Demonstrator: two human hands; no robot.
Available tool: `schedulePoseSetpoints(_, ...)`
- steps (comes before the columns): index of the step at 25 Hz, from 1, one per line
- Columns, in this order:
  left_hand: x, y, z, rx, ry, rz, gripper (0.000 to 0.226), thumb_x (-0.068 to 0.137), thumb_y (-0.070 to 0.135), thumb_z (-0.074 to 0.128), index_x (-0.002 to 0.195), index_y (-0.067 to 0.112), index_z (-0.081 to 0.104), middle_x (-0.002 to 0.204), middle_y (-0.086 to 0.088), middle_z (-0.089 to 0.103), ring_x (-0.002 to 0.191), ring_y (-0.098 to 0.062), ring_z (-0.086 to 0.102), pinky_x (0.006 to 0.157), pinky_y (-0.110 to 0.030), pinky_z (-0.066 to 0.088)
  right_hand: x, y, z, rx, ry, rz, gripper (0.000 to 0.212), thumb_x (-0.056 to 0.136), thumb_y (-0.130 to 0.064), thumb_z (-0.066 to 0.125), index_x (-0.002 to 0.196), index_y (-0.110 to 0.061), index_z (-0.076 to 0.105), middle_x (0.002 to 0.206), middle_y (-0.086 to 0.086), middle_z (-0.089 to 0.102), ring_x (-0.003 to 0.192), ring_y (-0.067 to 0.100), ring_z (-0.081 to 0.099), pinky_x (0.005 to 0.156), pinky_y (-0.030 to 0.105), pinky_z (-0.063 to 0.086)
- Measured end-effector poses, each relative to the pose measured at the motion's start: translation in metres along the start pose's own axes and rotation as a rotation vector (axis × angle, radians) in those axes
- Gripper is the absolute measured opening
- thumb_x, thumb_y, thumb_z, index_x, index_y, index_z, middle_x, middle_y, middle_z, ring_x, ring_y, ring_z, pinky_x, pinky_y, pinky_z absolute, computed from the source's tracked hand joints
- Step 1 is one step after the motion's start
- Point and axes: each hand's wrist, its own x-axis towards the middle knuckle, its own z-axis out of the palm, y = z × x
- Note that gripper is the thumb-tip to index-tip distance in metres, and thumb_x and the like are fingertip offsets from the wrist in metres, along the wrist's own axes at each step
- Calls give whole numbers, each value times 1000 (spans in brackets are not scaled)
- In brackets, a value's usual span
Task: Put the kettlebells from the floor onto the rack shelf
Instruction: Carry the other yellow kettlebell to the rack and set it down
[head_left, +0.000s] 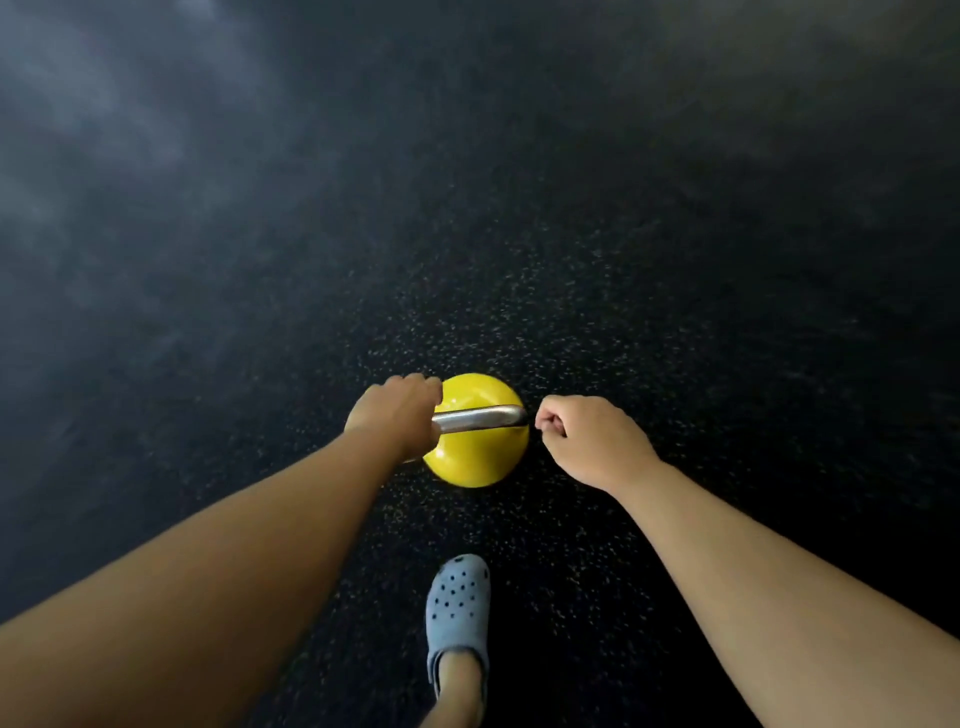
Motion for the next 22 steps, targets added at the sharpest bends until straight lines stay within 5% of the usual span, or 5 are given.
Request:
schedulePoseSetpoints(8, 38, -48, 91, -51, -16, -10, 58, 83, 37, 65, 133, 20, 42, 129, -4, 49, 118, -28, 47, 95, -45, 46, 81, -10, 107, -306, -51, -28, 35, 89, -25, 56, 123, -18, 48, 119, 8, 50, 108, 32, 46, 84, 45, 46)
schedulePoseSetpoints(11, 64, -47, 112, -131, -1, 70, 43, 84, 40, 68, 117, 20, 52, 117, -3, 54, 109, -27, 52, 88, -42, 48, 94, 5, 127, -208, 44, -36, 16, 89, -24, 57, 100, -13, 55, 105, 12, 59, 101, 36, 48, 76, 43, 42)
schedulePoseSetpoints(14, 78, -47, 118, -329, 37, 82, 20, 82, 35, 72, 85, 24, 56, 83, 3, 58, 84, -22, 60, 65, -31, 44, 108, 14, 125, -91, 26, -50, 11, 81, -24, 66, 84, -15, 60, 89, 13, 64, 83, 32, 55, 67, 33, 42)
schedulePoseSetpoints(18, 56, -22, 118, -122, -103, 221, 11, 76, 24, 66, 71, 29, 57, 67, 5, 62, 68, -20, 62, 60, -32, 50, 71, 23, 125, -131, -129, -68, 7, 78, -23, 66, 80, -17, 66, 67, 3, 50, 70, 28, 54, 63, 29, 40)
schedulePoseSetpoints(22, 31, 37, 111, 45, -189, 349, 6, 68, 28, 61, 71, 23, 60, 63, 3, 61, 61, -19, 59, 54, -33, 50, -5, 60, 124, -29, -95, 35, 13, 77, -28, 66, 75, -16, 61, 75, 8, 55, 77, 33, 60, 63, 32, 45)
